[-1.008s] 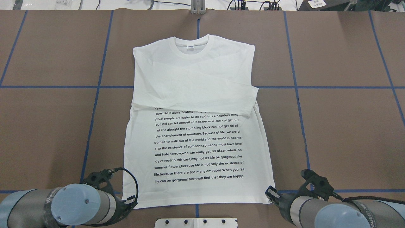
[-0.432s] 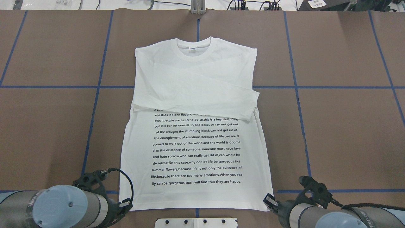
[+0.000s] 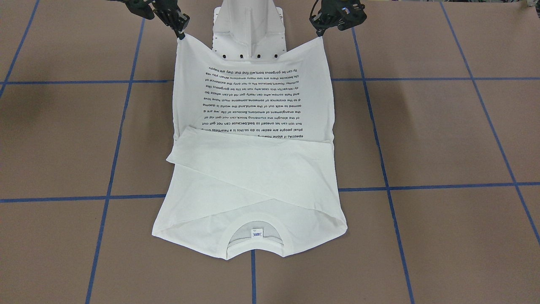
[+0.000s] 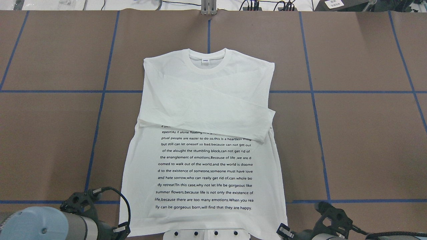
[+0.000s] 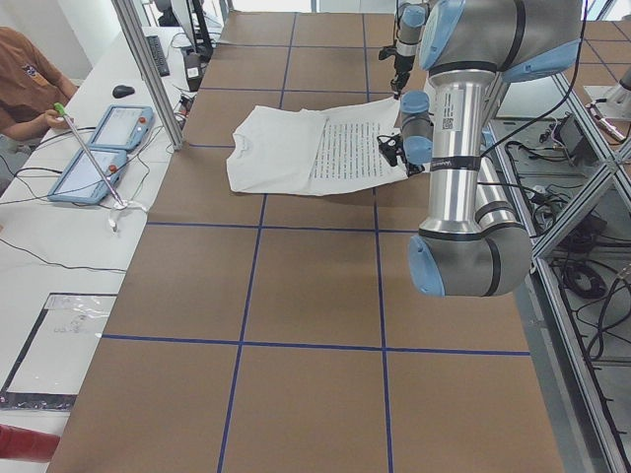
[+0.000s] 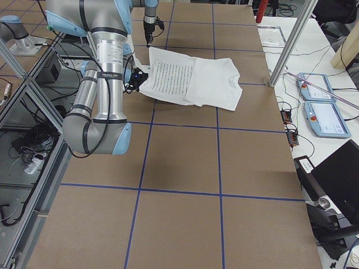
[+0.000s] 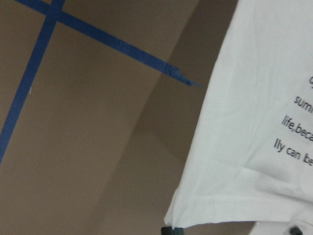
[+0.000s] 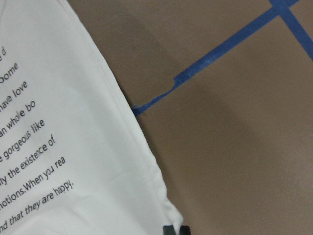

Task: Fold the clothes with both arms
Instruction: 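Lift the hem with both grippers and fold it toward the collar, then release the hem with both grippers and raise them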

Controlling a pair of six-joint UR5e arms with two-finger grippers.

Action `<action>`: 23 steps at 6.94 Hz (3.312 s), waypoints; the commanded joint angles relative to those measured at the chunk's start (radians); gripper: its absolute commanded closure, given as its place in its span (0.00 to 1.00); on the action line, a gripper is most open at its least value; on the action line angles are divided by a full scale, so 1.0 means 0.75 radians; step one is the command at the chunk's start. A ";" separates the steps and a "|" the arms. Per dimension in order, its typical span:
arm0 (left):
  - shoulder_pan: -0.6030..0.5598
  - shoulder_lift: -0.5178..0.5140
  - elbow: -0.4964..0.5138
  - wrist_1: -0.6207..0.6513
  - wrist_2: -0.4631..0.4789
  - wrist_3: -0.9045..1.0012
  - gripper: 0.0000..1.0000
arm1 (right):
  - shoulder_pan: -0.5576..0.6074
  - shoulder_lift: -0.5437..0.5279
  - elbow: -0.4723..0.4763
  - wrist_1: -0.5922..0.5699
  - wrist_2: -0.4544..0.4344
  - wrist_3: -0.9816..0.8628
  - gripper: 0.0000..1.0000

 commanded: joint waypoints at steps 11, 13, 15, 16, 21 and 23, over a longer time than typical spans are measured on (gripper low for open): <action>-1.016 -0.759 1.109 -0.440 -0.071 0.753 1.00 | 1.124 0.737 -0.963 -0.041 0.353 -0.752 1.00; -1.051 -0.859 1.434 -0.697 -0.063 0.755 1.00 | 1.189 0.863 -1.207 0.028 0.392 -0.795 1.00; -1.051 -0.992 1.635 -0.741 0.019 0.755 1.00 | 1.204 0.912 -1.340 0.124 0.394 -0.809 1.00; -1.051 -0.999 1.660 -0.770 0.019 0.755 1.00 | 1.204 0.967 -1.422 0.126 0.394 -0.809 1.00; -1.043 -0.982 1.699 -0.835 0.017 0.770 0.68 | 1.212 0.996 -1.462 0.167 0.396 -0.819 0.01; -1.053 -0.856 1.638 -0.953 0.011 0.898 0.60 | 1.267 0.978 -1.372 0.171 0.557 -0.840 0.00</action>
